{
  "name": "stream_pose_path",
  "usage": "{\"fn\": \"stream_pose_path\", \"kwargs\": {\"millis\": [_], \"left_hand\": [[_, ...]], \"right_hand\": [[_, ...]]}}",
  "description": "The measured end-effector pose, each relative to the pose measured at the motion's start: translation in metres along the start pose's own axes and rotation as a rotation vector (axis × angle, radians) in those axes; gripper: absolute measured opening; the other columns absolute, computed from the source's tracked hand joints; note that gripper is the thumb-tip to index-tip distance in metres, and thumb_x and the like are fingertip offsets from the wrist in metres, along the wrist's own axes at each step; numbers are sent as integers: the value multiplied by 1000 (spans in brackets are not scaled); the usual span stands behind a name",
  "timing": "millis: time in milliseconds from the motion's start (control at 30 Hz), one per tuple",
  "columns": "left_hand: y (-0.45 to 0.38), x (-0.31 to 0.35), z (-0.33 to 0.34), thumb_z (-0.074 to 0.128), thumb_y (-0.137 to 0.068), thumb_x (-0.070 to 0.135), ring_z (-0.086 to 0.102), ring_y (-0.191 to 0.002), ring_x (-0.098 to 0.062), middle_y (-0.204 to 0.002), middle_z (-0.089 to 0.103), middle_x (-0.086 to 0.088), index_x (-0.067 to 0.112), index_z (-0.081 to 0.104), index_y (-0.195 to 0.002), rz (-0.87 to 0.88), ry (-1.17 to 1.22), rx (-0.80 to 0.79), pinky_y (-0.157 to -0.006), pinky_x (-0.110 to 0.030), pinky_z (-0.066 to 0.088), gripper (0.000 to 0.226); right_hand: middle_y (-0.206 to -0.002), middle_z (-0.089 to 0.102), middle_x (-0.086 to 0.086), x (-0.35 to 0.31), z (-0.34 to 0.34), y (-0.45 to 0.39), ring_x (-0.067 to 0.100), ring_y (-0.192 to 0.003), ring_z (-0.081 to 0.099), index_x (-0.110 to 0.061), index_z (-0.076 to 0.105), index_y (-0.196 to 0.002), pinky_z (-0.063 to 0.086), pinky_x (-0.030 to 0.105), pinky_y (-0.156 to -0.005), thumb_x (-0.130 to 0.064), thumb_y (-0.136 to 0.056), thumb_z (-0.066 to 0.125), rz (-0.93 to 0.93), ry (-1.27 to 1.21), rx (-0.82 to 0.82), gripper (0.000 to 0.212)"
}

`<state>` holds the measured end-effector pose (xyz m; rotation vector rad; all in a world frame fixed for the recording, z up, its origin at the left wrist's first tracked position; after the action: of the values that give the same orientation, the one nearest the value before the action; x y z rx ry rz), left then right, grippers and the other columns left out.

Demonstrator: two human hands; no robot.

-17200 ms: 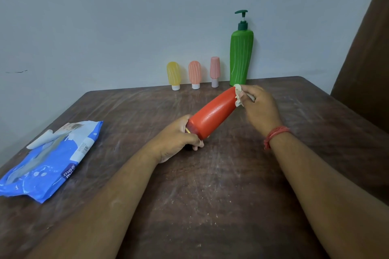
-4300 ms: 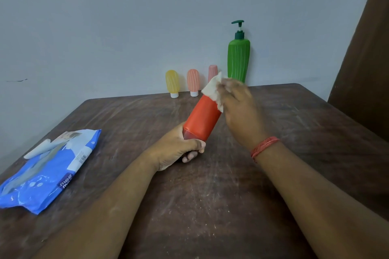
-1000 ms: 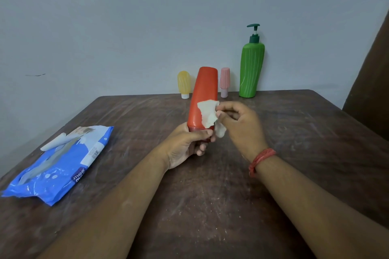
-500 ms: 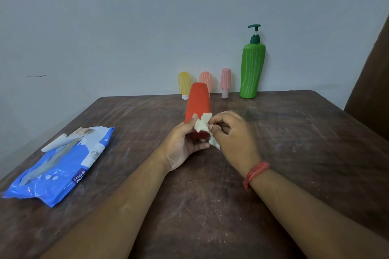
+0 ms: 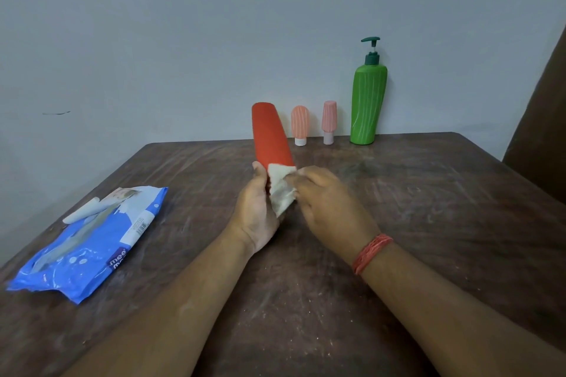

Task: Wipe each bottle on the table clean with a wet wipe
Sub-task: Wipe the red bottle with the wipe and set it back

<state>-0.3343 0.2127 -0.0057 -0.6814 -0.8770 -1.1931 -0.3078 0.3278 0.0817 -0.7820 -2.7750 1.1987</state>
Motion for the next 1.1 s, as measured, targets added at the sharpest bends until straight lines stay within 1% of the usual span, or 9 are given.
{"fn": "stream_pose_path", "kwargs": {"millis": [67, 133, 300, 500, 600, 667, 867, 967, 1100], "left_hand": [[1, -3, 2, 32, -108, 51, 71, -78, -14, -79, 74, -2, 16, 80, -85, -1, -4, -25, -63, -24, 58, 64], [1, -2, 1, 33, -109, 49, 69, -64, -11, -69, 70, 0, 11, 74, -92, 16, -13, -21, -55, -22, 55, 58], [3, 11, -2, 39, -99, 55, 68, -116, -27, -124, 71, -14, 10, 58, -133, 99, -8, 31, -99, -41, 53, 60], [5, 3, -1, 41, -104, 55, 70, -76, -19, -84, 72, -8, 7, 67, -112, 32, -57, 17, -71, -31, 57, 55], [8, 14, 0, 43, -104, 47, 72, -104, -24, -115, 74, -13, 6, 60, -129, 106, -41, 22, -86, -34, 59, 52], [10, 14, 1, 32, -105, 52, 69, -114, -26, -127, 70, -15, 7, 58, -135, 99, -16, 19, -93, -36, 57, 60], [12, 9, -2, 30, -105, 57, 70, -93, -22, -103, 73, -13, 5, 66, -121, 60, 39, 39, -89, -37, 50, 65], [13, 5, -4, 30, -105, 59, 70, -83, -20, -93, 74, -10, 6, 69, -112, 27, 45, 29, -80, -34, 53, 65], [11, 6, -2, 33, -106, 53, 69, -86, -24, -99, 73, -13, 3, 62, -124, 12, 43, 49, -85, -41, 49, 61]], "right_hand": [[-129, 62, 11, -21, 16, 2, 29, -121, 55, -5, 63, -128, 46, 40, -103, 3, -87, 55, -109, -17, -109, 42], [-133, 60, 12, -25, 18, 2, 29, -126, 53, -4, 61, -130, 42, 41, -107, 6, -87, 56, -150, -38, -131, 45], [-119, 65, 9, 13, -4, -1, 26, -110, 60, -5, 65, -124, 53, 39, -95, -6, -92, 61, 60, 12, -22, 33], [-129, 62, 7, -33, 9, 0, 22, -121, 54, -7, 65, -125, 44, 34, -106, -1, -89, 58, -170, -50, -59, 37], [-125, 63, 8, 3, -5, -2, 23, -114, 59, -5, 64, -126, 49, 32, -99, -2, -90, 62, 23, -45, 7, 36], [-121, 64, 6, 9, -11, 2, 20, -108, 61, -5, 66, -123, 43, 18, -96, -4, -89, 66, 80, -70, 42, 34], [-106, 68, 6, -13, -22, 7, 23, -98, 62, -5, 71, -106, 55, 31, -84, 3, -83, 70, -41, -59, 155, 24], [-100, 67, 5, -20, -23, 7, 22, -93, 60, -4, 70, -98, 51, 28, -81, 3, -83, 69, -123, -32, 167, 17], [-103, 66, -1, 8, -24, 5, 9, -92, 61, -9, 70, -98, 52, 24, -81, 3, -84, 68, 124, -305, 227, 19]]}}
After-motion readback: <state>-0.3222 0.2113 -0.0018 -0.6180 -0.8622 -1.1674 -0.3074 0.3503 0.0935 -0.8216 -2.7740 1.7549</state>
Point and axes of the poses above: each hand's wrist, its own y-axis away from the middle knuckle, its own z-axis out of the palm, x = y × z, the point moved 10 cm from there along -y, towards the middle knuckle
